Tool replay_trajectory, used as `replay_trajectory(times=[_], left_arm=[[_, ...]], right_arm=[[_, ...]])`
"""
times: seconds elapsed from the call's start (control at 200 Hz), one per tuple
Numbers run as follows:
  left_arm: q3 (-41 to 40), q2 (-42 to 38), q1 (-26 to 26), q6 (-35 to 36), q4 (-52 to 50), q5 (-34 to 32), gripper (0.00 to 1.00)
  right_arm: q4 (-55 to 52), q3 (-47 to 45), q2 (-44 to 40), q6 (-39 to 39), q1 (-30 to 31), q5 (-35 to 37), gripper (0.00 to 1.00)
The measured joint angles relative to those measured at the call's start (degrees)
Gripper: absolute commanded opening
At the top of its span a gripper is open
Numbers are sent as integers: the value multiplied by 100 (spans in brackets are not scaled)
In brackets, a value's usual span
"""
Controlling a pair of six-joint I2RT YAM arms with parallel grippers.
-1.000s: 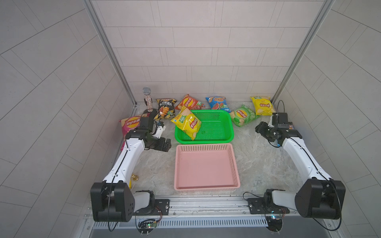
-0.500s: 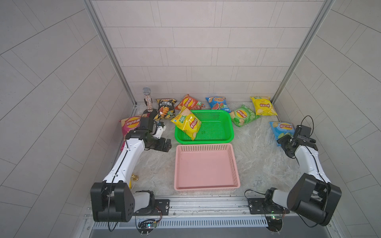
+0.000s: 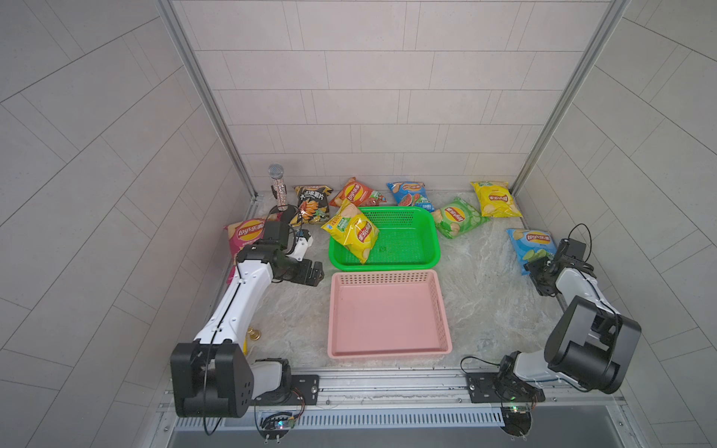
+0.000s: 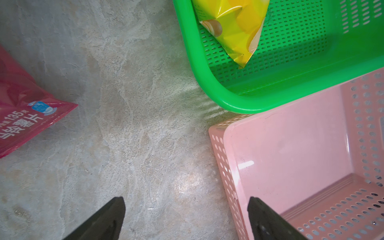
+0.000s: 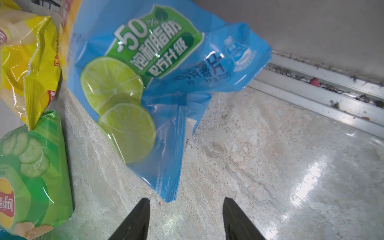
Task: Put the potato chips into the basket
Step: Pick up the potato chip from the center of the board.
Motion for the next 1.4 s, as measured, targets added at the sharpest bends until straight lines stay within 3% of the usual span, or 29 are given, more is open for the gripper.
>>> replay_trajectory(times=[0.505,0.766,0.836,0.961,1.106,1.251,1.401], left_arm=[[0,2,0,0,0,24,100],[0,2,0,0,0,24,100],[0,2,0,0,-2,24,100],[0,2,0,0,0,28,100],[0,2,0,0,0,31,100],[0,2,0,0,0,33,100],[0,2,0,0,0,44,100]], right_arm=[[361,-153,400,-33,662,280,59],[544,-48,815,-33,728,551,56],[581,-33,874,-35,743,636,52],[625,37,935,-111,782,772,25],[688,111,946,-87,844,925,11],[680,114,940,-107,905,1014,0],[584,107,680,-170,1036,1091,0]])
